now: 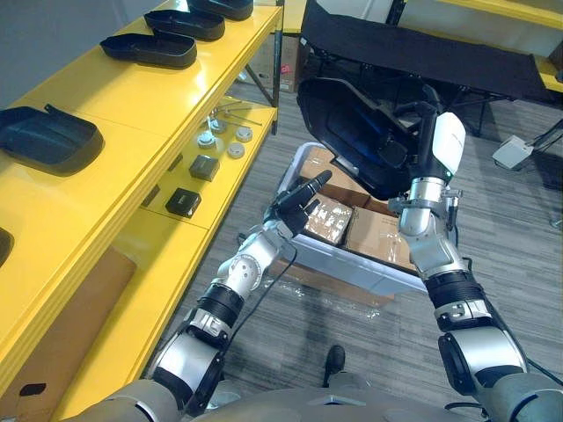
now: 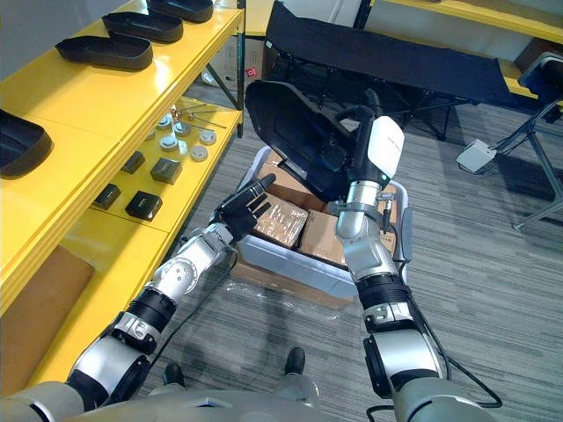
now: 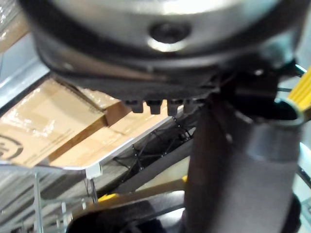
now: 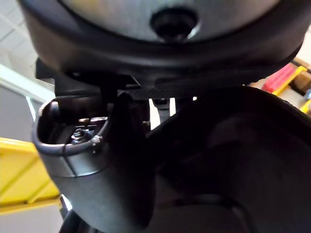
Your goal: Walk over and take three plastic housings, then place them on the shelf
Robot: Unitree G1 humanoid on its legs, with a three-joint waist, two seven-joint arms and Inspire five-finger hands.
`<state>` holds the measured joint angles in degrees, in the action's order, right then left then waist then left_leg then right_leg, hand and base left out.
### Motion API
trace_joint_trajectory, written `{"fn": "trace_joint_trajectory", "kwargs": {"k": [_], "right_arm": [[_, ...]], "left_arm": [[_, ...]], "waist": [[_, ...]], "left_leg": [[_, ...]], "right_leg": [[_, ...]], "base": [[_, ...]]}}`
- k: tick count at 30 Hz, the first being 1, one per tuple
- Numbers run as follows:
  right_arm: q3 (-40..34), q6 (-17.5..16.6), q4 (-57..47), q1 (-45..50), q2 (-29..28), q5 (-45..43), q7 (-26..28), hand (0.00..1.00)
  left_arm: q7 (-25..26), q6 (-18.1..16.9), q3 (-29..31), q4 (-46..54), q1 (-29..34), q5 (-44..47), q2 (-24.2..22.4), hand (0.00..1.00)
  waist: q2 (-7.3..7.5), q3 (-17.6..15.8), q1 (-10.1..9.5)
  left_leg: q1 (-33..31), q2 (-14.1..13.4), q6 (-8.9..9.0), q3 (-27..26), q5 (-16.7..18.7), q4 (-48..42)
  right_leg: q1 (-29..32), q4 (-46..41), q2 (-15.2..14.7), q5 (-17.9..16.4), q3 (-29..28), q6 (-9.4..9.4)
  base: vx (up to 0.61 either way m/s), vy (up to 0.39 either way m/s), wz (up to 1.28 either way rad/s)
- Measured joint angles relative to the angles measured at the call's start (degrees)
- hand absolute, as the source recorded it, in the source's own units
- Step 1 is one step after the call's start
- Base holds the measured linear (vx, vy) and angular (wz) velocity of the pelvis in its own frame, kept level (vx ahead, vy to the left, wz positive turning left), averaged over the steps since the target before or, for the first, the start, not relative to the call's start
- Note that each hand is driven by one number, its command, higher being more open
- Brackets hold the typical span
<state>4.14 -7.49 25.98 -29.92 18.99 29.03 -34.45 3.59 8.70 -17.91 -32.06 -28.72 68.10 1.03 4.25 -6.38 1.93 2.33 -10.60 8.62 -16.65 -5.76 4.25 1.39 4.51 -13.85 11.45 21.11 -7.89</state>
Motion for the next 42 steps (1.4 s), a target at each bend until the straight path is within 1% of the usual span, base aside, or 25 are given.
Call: {"fn": "trace_joint_trajectory", "kwargs": {"k": [3, 6, 9, 10, 11, 15, 16, 21, 23, 27, 30, 32, 38, 40, 41, 42], "right_arm": [[1.11, -3.25, -0.09, 0.15, -1.72, 0.00, -0.39, 0.00], [2.98, -4.12, -2.11, 1.80, -1.77, 0.00, -0.36, 0.00], [6.07, -5.90, -3.36, 3.60, -2.88, -0.05, 0.39, 0.00], [6.25, -6.28, -3.45, 3.86, -3.37, -0.12, 0.36, 0.00], [6.35, -6.60, -3.64, 4.16, -4.15, -0.24, 0.33, 0.00], [7.06, -8.33, -3.77, 4.34, -4.31, -0.30, 0.38, 0.00], [7.29, -8.77, -3.91, 4.37, -4.38, -0.48, 0.33, 0.00], [7.85, -12.92, -6.77, 6.46, -5.88, -2.99, -0.11, 0.00], [7.95, -14.22, -7.22, 7.04, -6.05, -3.09, -0.17, 0.00], [9.51, -14.86, -7.50, 8.67, -6.70, -4.26, -0.36, 0.00], [9.43, -14.37, -7.76, 9.16, -7.76, -4.92, -0.88, 0.00], [10.82, -14.81, -8.58, 9.90, -7.81, -4.74, -1.15, 0.00], [11.04, -15.78, -9.20, 10.90, -7.95, -4.76, -1.53, 0.00], [11.28, -15.68, -9.28, 11.37, -7.98, -4.80, -1.52, 0.00], [11.46, -15.62, -9.28, 11.69, -7.99, -4.87, -1.52, 1.00], [11.60, -15.59, -9.29, 12.02, -8.02, -4.96, -1.53, 1.00]], "left_arm": [[-1.49, -1.20, -1.85, -1.24, -0.73, 2.00, -0.39, 1.00], [-3.85, -1.88, -3.24, -1.36, -0.74, 4.21, -1.28, 1.00], [-7.11, -4.67, -4.93, -1.41, -1.34, 6.29, -2.05, 1.00], [-7.21, -5.36, -4.84, -1.88, -1.49, 6.94, -2.42, 1.00], [-7.67, -6.89, -4.89, -3.29, -2.00, 8.39, -2.71, 1.00], [-9.17, -9.18, -5.32, -4.72, -2.48, 12.24, -2.75, 1.00], [-9.56, -10.21, -5.68, -4.93, -2.47, 13.33, -2.75, 0.00], [-11.62, -16.25, -6.05, -5.01, -2.47, 17.34, -2.79, 0.00], [-11.87, -17.95, -6.05, -5.01, -2.47, 17.62, -2.79, 0.00], [-12.57, -21.32, -5.88, -5.04, -2.23, 19.79, -2.79, 0.00], [-12.92, -21.75, -6.11, -5.35, -2.13, 19.60, -2.76, 0.00], [-13.05, -22.97, -6.15, -5.74, -2.12, 19.60, -2.76, 0.00], [-16.49, -24.00, -6.45, -5.79, -0.90, 19.61, -2.73, 0.00], [-16.55, -23.99, -6.53, -5.78, -0.38, 19.54, -2.74, 0.00], [-16.55, -24.01, -6.58, -5.77, -0.01, 19.14, -2.74, 0.00], [-16.52, -24.13, -6.63, -5.76, 0.33, 18.67, -2.75, 0.00]], "waist": [[0.06, 0.07, 0.26], [0.06, 0.07, 0.15], [0.06, 0.15, 0.56], [0.04, 0.16, 0.66], [0.02, 0.17, 0.84], [0.02, 0.18, 1.19], [0.02, 0.18, 1.22], [-0.05, 0.23, 1.52], [-0.05, 0.23, 1.57], [-0.05, 0.23, 1.47], [-0.04, 0.23, 1.43], [-0.03, 0.23, 1.54], [0.14, 0.34, 1.30], [0.28, 0.43, 1.28], [0.39, 0.50, 1.29], [0.50, 0.58, 1.30]], "left_leg": [[0.17, 0.02, 0.00, -0.03, 0.00, -0.02], [0.17, 0.02, 0.01, -0.01, 0.00, -0.02], [0.24, 0.03, 0.00, -0.01, -0.01, -0.07], [0.27, 0.04, 0.00, -0.01, 0.00, -0.08], [0.43, 0.05, 0.01, -0.02, 0.00, -0.09], [0.70, 0.09, 0.01, -0.19, 0.01, -0.16], [0.93, 0.09, 0.03, -0.34, 0.04, -0.16], [1.28, 0.02, 0.04, -0.61, 0.73, -1.17], [1.28, 0.03, 0.06, -0.61, 0.74, -1.17], [1.26, 0.02, 0.06, -0.52, 0.74, -1.15], [1.22, 0.05, 0.06, -0.42, 0.74, -1.11], [1.18, 0.05, 0.07, -0.28, 0.74, -1.10], [1.16, 0.05, 0.10, -0.06, 0.79, -1.09], [1.17, 0.05, 0.10, -0.07, 0.80, -1.10], [1.17, 0.05, 0.10, -0.07, 0.80, -1.10], [1.18, 0.04, 0.10, -0.08, 0.80, -1.11]], "right_leg": [[-0.13, 0.01, -0.02, 0.03, 0.00, -0.03], [-0.12, 0.01, -0.03, 0.03, 0.00, -0.03], [-0.17, 0.00, -0.04, 0.07, -0.02, -0.07], [-0.23, 0.00, -0.04, 0.07, -0.02, -0.07], [-0.39, 0.00, -0.06, 0.08, -0.03, -0.07], [-0.54, 0.00, -0.10, 0.11, -0.22, -0.06], [-0.62, 0.00, -0.10, 0.12, -0.36, -0.06], [-1.09, 0.01, -0.16, 0.10, -0.67, -0.05], [-1.08, 0.02, -0.18, 0.09, -0.64, -0.06], [-1.11, 0.02, -0.21, 0.05, -0.44, -0.05], [-1.17, 0.02, -0.25, 0.05, -0.25, -0.05], [-1.27, 0.01, -0.27, 0.04, 0.07, -0.05], [-1.45, 0.01, -0.30, 0.00, 0.72, -0.04], [-1.46, 0.01, -0.30, 0.00, 0.74, -0.04], [-1.46, 0.01, -0.30, 0.00, 0.75, -0.04], [-1.47, 0.01, -0.30, 0.00, 0.75, -0.04]], "base": [[-0.01, -0.002, -0.01], [0.00, 0.000, 0.00], [0.00, 0.000, 0.00], [0.00, 0.000, 0.00], [0.00, 0.000, 0.00], [-0.01, -0.002, -0.02], [-0.01, -0.005, -0.07], [-0.01, -0.003, -0.04], [0.00, 0.000, 0.00], [0.00, 0.000, 0.00], [0.00, 0.000, 0.01], [0.00, -0.001, 0.04], [0.00, 0.000, 0.01], [0.00, 0.000, 0.00], [0.00, 0.000, 0.00], [0.00, 0.000, 0.00]]}}
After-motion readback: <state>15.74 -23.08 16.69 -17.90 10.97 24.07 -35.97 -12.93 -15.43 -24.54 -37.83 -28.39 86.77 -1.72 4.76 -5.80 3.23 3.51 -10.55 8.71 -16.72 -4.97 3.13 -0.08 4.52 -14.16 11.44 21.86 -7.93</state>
